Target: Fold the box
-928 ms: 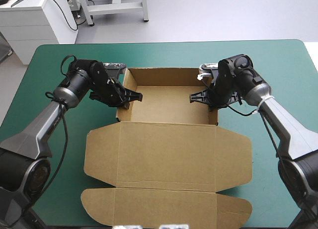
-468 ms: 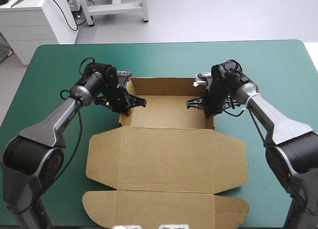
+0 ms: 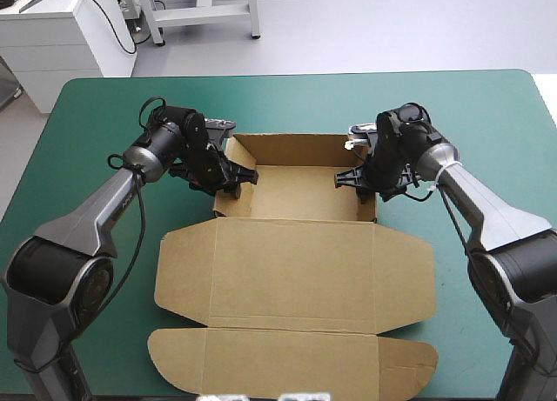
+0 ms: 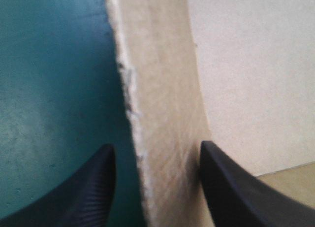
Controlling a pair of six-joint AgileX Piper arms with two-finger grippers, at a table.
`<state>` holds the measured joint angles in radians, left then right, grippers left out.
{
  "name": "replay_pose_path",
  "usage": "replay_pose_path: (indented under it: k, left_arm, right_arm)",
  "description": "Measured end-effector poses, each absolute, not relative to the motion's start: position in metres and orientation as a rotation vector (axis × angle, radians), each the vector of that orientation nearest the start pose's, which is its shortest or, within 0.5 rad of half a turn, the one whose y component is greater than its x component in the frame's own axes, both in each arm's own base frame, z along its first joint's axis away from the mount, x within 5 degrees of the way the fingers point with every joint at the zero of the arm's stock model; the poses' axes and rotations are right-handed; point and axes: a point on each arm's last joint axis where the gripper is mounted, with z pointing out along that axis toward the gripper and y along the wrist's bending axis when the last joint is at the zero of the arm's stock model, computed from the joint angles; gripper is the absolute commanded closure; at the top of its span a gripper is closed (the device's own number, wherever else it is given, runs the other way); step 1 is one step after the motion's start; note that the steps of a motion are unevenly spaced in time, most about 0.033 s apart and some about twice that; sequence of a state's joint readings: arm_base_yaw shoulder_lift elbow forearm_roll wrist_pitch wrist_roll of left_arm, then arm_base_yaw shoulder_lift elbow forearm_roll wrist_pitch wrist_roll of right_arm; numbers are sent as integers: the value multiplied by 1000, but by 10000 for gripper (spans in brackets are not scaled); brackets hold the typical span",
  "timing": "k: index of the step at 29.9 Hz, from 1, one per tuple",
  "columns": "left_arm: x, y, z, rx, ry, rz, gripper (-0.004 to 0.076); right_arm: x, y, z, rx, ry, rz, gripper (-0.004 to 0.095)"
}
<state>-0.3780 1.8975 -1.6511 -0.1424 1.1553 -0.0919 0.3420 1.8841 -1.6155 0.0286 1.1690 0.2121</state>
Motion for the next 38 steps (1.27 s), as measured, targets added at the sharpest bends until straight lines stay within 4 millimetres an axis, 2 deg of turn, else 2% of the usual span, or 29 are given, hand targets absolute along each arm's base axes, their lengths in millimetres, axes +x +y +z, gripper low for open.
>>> replay_pose_path:
  k: [6,12,14,18,24,27,29,34,38]
  left_arm:
    - [370,-160,279,358,2873,-284,300]
    - [378,-159,311,375,2780,-249,335]
    - [381,-156,327,385,2738,-200,410]
    - [384,-150,358,384,2629,-110,732]
    - [370,-144,389,370,2559,-132,731]
    - [355,-140,403,371,2536,-166,731]
    - [344,-136,405,375,2544,-175,731]
    - [311,-125,398,383,2598,-176,731]
    - [269,-111,401,418,2599,-216,731]
  right_arm:
    - [372,135,271,-126,2917,134,266]
    - [379,137,304,-114,2844,166,266]
    - [382,138,321,-113,2796,184,266]
    - [380,138,342,-109,2739,219,266]
    - [372,139,355,-96,2720,282,266]
    - [370,140,358,-94,2717,301,266]
    - [370,139,356,-95,2721,292,266]
    - [367,135,331,-84,2801,224,266]
    - [362,130,303,-74,2887,142,266]
